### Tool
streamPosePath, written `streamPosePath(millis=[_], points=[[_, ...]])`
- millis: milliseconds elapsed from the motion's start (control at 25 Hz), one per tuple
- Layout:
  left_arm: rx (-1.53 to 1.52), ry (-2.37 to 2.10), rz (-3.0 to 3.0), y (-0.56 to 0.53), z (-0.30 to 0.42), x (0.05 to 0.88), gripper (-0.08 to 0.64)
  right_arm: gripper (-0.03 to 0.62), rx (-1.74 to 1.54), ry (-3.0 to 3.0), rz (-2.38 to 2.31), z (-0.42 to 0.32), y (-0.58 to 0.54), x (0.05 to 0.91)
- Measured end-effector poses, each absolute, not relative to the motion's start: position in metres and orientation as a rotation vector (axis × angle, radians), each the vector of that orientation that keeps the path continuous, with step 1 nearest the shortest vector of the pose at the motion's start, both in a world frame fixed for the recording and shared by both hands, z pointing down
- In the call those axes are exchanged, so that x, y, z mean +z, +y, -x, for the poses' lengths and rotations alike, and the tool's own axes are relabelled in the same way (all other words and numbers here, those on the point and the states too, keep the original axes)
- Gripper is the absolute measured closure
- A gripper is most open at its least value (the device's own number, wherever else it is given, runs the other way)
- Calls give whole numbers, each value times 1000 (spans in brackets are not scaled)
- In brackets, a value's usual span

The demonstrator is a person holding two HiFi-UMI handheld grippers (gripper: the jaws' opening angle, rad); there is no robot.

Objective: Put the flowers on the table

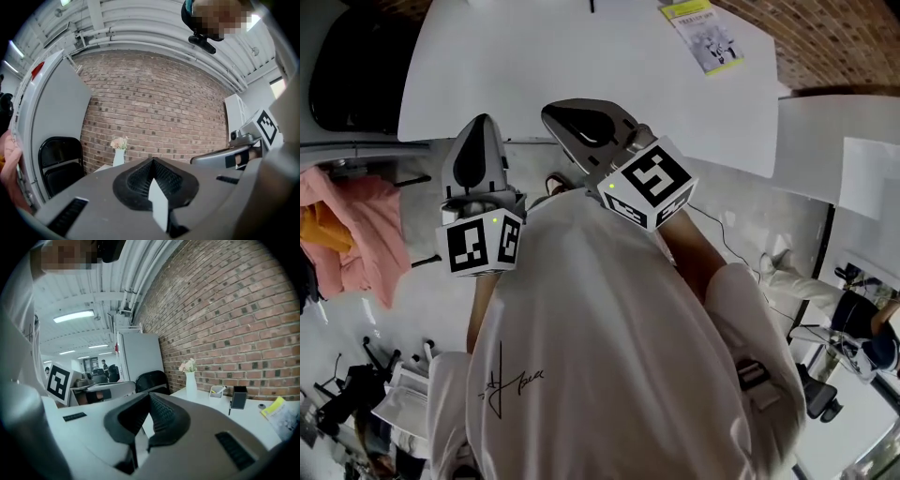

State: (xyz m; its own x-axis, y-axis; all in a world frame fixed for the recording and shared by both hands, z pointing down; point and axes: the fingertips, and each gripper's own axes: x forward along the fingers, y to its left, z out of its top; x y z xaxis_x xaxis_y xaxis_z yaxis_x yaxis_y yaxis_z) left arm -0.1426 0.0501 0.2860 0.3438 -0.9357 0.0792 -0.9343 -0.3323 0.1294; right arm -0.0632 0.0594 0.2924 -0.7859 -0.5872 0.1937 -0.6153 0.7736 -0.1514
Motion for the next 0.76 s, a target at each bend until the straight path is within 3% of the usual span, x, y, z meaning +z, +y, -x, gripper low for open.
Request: streamPosePath(millis=[760], points=[[30,-1718,-2405,53,144,299,555,569,353,-2881,-808,52,67,291]])
